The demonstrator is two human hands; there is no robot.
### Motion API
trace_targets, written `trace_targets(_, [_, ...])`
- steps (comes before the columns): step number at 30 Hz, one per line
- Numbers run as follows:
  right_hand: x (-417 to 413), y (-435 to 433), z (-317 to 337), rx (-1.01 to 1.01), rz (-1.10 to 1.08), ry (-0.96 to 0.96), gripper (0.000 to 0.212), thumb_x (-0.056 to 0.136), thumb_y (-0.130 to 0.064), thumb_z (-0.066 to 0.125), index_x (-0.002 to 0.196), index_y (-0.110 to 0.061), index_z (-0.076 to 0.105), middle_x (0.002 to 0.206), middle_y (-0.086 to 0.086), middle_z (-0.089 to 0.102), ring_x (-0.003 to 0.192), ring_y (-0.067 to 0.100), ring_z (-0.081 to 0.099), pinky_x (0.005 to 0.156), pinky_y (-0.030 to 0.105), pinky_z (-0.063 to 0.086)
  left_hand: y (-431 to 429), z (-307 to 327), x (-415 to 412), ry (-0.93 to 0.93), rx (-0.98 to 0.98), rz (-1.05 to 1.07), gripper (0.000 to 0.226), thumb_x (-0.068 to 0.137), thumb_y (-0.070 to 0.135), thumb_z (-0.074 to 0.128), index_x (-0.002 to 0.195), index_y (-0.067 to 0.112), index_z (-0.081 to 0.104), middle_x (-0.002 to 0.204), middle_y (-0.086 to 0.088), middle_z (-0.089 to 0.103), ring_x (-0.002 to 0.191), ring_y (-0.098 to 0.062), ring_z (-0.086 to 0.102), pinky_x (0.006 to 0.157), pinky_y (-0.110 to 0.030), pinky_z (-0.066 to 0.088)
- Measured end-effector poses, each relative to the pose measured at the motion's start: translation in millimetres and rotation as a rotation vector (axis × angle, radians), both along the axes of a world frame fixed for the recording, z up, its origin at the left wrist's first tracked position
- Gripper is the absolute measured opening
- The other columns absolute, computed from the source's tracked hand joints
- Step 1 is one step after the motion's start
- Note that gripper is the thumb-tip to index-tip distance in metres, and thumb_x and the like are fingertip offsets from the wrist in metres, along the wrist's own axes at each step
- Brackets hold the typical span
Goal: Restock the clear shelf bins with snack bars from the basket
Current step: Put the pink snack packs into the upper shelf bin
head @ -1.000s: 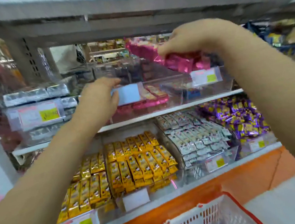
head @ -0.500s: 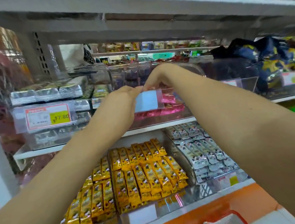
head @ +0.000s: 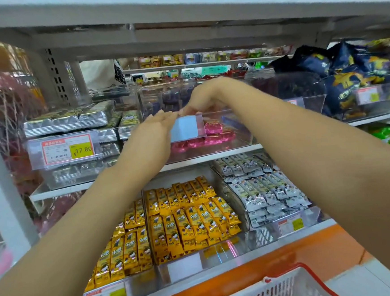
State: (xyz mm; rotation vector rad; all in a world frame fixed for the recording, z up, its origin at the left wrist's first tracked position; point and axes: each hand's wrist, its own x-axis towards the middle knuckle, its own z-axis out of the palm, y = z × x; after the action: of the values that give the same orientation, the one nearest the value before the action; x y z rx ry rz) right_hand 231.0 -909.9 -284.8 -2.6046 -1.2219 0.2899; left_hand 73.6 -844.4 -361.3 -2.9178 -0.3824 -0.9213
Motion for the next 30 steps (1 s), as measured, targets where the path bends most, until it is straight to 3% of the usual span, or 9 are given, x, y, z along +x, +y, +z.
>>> trace_targets(4, [-22, -40, 2, 0.295, 0.024, -0.095, 0.023, 0.096, -0.034, 0.054, 0.092, -0.016, 0.067, 0.091, -0.001, 0.069, 0.075, 0.014, 0.059, 0.074, 0.027, 0.052, -18, -17, -19, -0.189, -0.105, -0.116, 0.042, 0.096, 0.009, 0.047, 0.138, 0.007, 0.047, 0.144, -0.009, 0.045, 0.135, -0.021, 0.039, 0.111, -0.027, 0.025])
trace_targets(7, [-47, -86, -9, 0.564, 0.009, -0.215, 0.032, 0.096, -0.032, 0.054, 0.073, -0.011, 0.063, 0.061, -0.002, 0.056, 0.051, 0.008, 0.049, 0.054, 0.013, 0.044, -43, -48, -36, -0.289, -0.133, -0.231, 0.023, 0.096, 0.021, 0.050, 0.105, 0.009, 0.068, 0.103, -0.007, 0.068, 0.095, -0.022, 0.061, 0.080, -0.027, 0.042])
trace_targets(9, [-61, -113, -27, 0.576, 0.032, -0.257, 0.038, 0.093, -0.033, 0.056, 0.064, -0.010, 0.058, 0.051, 0.001, 0.041, 0.042, 0.010, 0.036, 0.039, 0.011, 0.031, -56, -75, -42, -0.208, -0.199, -0.260, 0.035, 0.094, 0.035, 0.046, 0.077, 0.012, 0.065, 0.071, -0.002, 0.061, 0.067, -0.021, 0.056, 0.059, -0.030, 0.037])
trace_targets(15, [-84, -159, -134, 0.033, 0.136, -0.219, 0.042, 0.090, -0.041, 0.058, 0.060, -0.012, 0.057, 0.056, 0.003, 0.051, 0.057, 0.018, 0.049, 0.055, 0.027, 0.037, -83, -174, -48, 0.257, -0.293, -0.295, 0.039, 0.095, 0.041, 0.045, 0.061, 0.021, 0.043, 0.056, 0.003, 0.044, 0.062, -0.027, 0.054, 0.054, -0.033, 0.030])
trace_targets(19, [-71, -175, -238, -0.355, 0.156, 0.017, 0.020, 0.084, -0.024, 0.065, 0.093, -0.006, 0.068, 0.092, 0.015, 0.068, 0.083, 0.031, 0.063, 0.066, 0.034, 0.047, -93, -250, -52, 0.539, -0.384, -0.287, 0.017, 0.093, 0.031, 0.053, 0.087, 0.016, 0.058, 0.083, -0.004, 0.064, 0.078, -0.022, 0.059, 0.061, -0.031, 0.038])
trace_targets(22, [-64, -191, -327, -0.560, 0.127, 0.159, 0.033, 0.085, -0.003, 0.057, 0.118, 0.000, 0.060, 0.111, 0.019, 0.061, 0.067, 0.018, 0.049, 0.054, 0.025, 0.036, -95, -305, -62, 0.721, -0.463, -0.273, 0.006, 0.091, 0.018, 0.051, 0.085, 0.017, 0.051, 0.089, -0.008, 0.064, 0.083, -0.026, 0.060, 0.068, -0.034, 0.046])
trace_targets(25, [-68, -208, -406, -0.653, 0.052, 0.256, 0.011, 0.086, 0.002, 0.053, 0.081, -0.006, 0.059, 0.077, 0.012, 0.053, 0.057, 0.015, 0.037, 0.052, 0.024, 0.033, -96, -345, -76, 0.883, -0.465, -0.242, 0.006, 0.092, 0.015, 0.049, 0.086, 0.015, 0.047, 0.095, -0.013, 0.062, 0.088, -0.028, 0.059, 0.073, -0.034, 0.046])
trace_targets(26, [-68, -211, -433, -0.652, 0.020, 0.309, 0.026, 0.086, 0.004, 0.050, 0.064, -0.008, 0.045, 0.063, 0.009, 0.040, 0.053, 0.016, 0.031, 0.051, 0.024, 0.028, -95, -355, -80, 0.919, -0.452, -0.235, 0.002, 0.092, 0.016, 0.050, 0.091, 0.014, 0.051, 0.097, -0.013, 0.062, 0.088, -0.027, 0.058, 0.074, -0.034, 0.045])
trace_targets(30, [-76, -223, -516, -0.672, -0.060, 0.464, 0.038, 0.086, 0.002, 0.051, 0.057, -0.013, 0.032, 0.057, 0.006, 0.026, 0.049, 0.016, 0.023, 0.052, 0.027, 0.027, -87, -392, -91, 0.940, -0.442, -0.208, 0.013, 0.092, 0.018, 0.047, 0.100, 0.013, 0.056, 0.092, -0.010, 0.063, 0.083, -0.022, 0.058, 0.073, -0.034, 0.047])
